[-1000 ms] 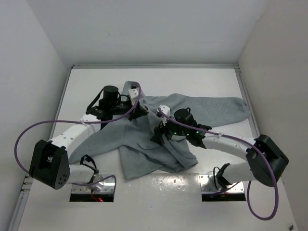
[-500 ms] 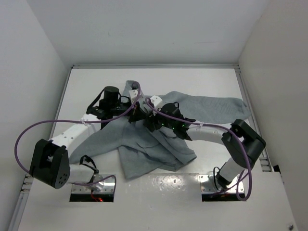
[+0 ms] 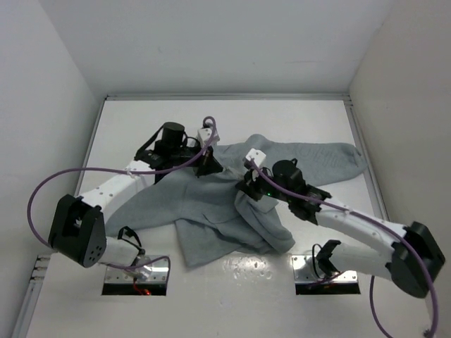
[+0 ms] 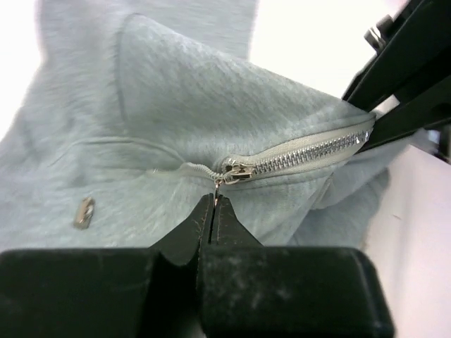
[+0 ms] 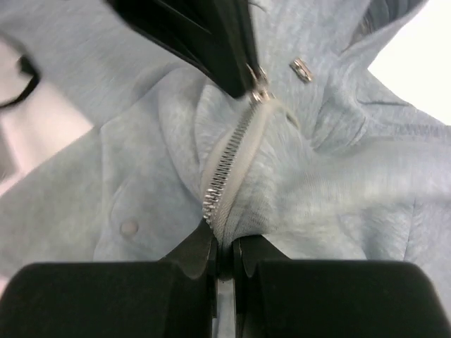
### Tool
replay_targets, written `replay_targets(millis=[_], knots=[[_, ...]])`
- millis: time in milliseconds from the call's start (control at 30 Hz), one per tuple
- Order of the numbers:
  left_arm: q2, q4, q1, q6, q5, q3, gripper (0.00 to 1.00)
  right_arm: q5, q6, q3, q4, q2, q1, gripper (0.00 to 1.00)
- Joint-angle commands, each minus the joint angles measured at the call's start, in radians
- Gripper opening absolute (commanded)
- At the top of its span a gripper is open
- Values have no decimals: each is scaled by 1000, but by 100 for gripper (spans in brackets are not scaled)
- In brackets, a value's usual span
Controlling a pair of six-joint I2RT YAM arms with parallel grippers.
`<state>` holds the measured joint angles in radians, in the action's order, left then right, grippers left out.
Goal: Zip up the jacket
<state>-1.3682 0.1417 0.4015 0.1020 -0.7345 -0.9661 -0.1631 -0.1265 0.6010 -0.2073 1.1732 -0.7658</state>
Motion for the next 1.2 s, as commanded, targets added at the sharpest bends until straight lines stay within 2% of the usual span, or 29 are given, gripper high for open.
replay_targets(millis=[0, 67, 167, 267, 400, 533, 600, 733, 900, 1000, 1167], knots=[[-40, 1, 8, 47, 185, -35, 0, -151, 68, -75, 258, -164, -24, 0], [-55, 1, 45, 47, 223, -45, 0, -191, 94, -98, 292, -234, -33, 0], [-118, -19, 25, 50, 326, -83, 0, -197, 100, -125, 364, -311, -35, 0], [-272, -13, -62, 114, 446, -185, 0, -234, 151, -145, 483, -394, -44, 0], [-446, 18, -173, 123, 523, -343, 0, -239, 194, -147, 604, -469, -50, 0], [-482, -22, -243, 131, 512, -399, 0, -251, 203, -161, 660, -524, -52, 0], [-470, -97, -256, 140, 518, -388, 0, -256, 206, -168, 669, -527, -52, 0], [-457, -123, -292, 194, 573, -434, 0, -248, 212, -190, 654, -532, -52, 0], [-314, -315, -319, 258, 589, -370, 0, -184, 199, -199, 611, -506, -47, 0], [-212, -417, -329, 286, 465, -284, 0, -46, 151, -196, 562, -463, -33, 0], [28, -465, -285, 337, 238, -163, 0, -26, 30, -139, 485, -336, 2, 0]])
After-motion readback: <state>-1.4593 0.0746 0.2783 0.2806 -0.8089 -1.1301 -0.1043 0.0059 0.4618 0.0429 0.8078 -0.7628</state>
